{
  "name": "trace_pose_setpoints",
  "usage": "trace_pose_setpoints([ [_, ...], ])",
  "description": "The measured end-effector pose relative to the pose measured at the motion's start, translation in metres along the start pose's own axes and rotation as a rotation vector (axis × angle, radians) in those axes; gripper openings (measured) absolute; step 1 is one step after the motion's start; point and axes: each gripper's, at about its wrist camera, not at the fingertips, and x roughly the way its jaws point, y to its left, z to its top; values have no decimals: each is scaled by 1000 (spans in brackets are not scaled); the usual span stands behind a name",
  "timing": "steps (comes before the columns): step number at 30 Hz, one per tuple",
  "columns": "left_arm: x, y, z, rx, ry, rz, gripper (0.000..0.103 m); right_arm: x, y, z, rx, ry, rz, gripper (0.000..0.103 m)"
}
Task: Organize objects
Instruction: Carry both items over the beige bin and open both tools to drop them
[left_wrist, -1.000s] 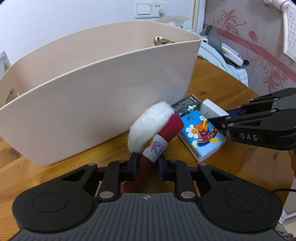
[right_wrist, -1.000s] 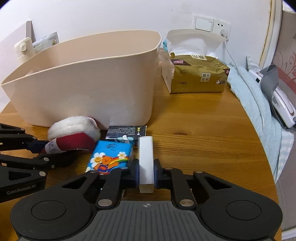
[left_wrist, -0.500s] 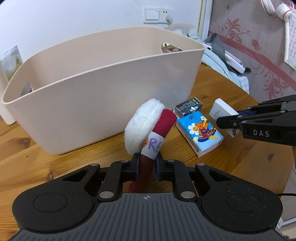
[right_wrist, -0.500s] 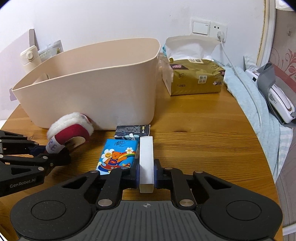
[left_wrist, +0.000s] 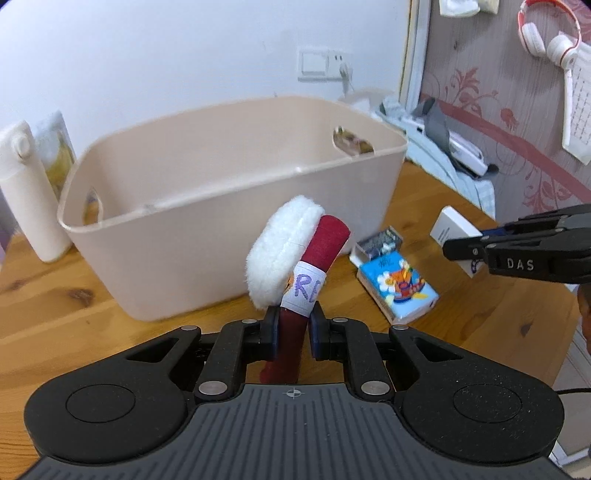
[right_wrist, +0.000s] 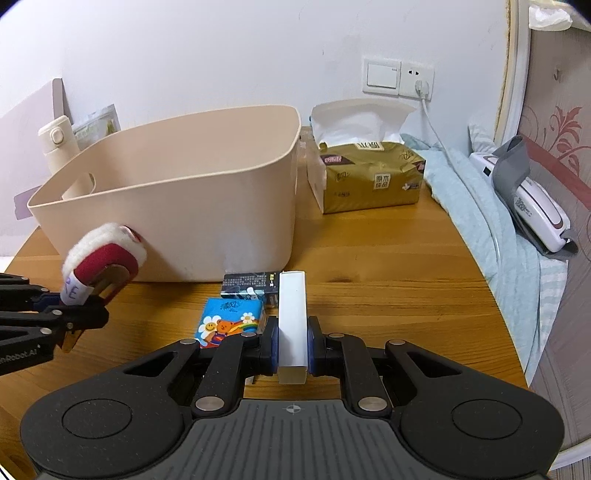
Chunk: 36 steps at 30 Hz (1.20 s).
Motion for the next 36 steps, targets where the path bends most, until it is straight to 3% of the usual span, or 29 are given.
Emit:
trace_pose_setpoints([
  [15,-47,12,20,-4,-125,47,13,-24,10,18,8,-90,13,15],
  [36,-50,35,49,2,-165,76,12,-36,21,51,-5,-184,37,15],
])
